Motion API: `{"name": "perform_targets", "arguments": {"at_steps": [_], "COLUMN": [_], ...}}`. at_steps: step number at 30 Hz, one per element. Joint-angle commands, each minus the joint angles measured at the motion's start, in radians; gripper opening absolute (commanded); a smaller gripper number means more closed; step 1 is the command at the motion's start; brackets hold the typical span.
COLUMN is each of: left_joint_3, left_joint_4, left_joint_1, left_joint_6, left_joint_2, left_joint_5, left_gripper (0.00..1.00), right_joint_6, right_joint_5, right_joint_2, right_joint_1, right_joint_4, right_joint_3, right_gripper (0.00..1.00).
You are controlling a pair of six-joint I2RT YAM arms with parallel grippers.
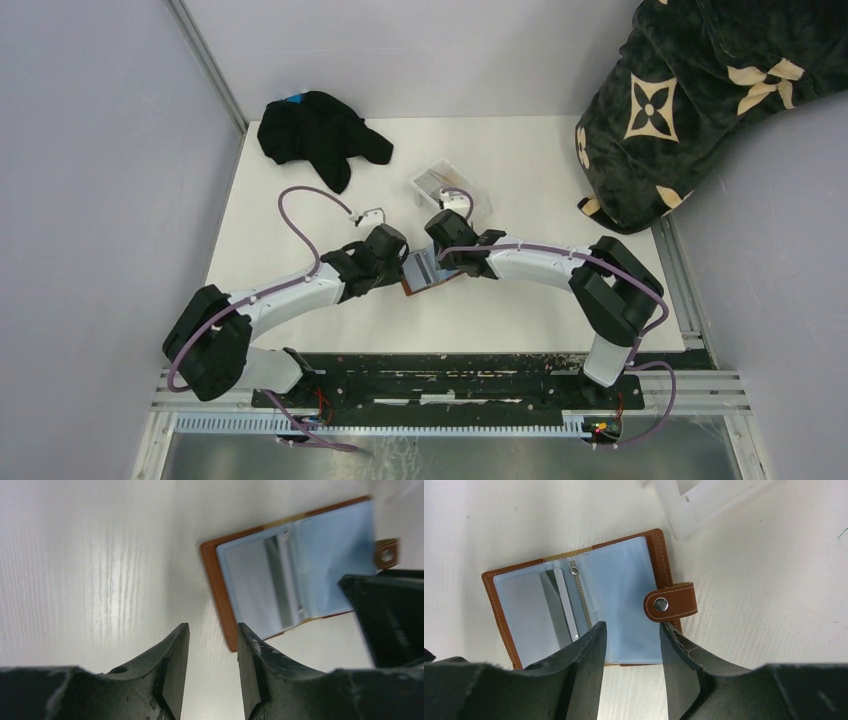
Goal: Put the credit cards into the card holder
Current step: Insert the credit card into the card holder, then pick up the credit card from the storage box.
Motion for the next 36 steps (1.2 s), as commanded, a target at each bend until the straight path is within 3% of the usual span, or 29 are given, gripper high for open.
{"name": "perform_targets", "arguments": {"at_steps": [1,9,22,27,33,36], "left_joint_3": [0.13,0.307,0.363,0.411,0.528,0.598], "left_joint_4": [-0.013,-0.006,0.129,0.162,0.162,0.139], "left_joint_1": [-0.003,0.002,0.134,0.2,0.24,0.257], "left_joint_6": [0.053,0.097,0.109,0.102,0.101,0.097], "left_joint_2": [-0.032,0.091,0.217,0.276,0.397,0.464], "left_joint_5": [-0.067,-0.06,0.06,0.127,0.201,0.228], "left_gripper": [0.48,0.49,0.49,0.48,0.47,0.45], "right_joint_6": [-0.025,-0.049,-0.09,-0.182,-0.388,-0.44], "right_joint_5": [0.01,0.016,0.012,-0.081,-0.24,-0.294], "right_joint_2": [-0.061,-0.061,-0.016,0.121,0.405,0.524], "right_joint_1": [-0.008,-0.016,-0.147,-0.237,-0.28,-0.293], "right_joint_4": [-0.012,-0.065,-0.12,-0.209,-0.433,-0.505], "right_joint_3": [0.065,0.157,0.34,0.581,1.042,1.185], "right_gripper": [0.49,0.49,0.5,0.51,0.55,0.55]}}
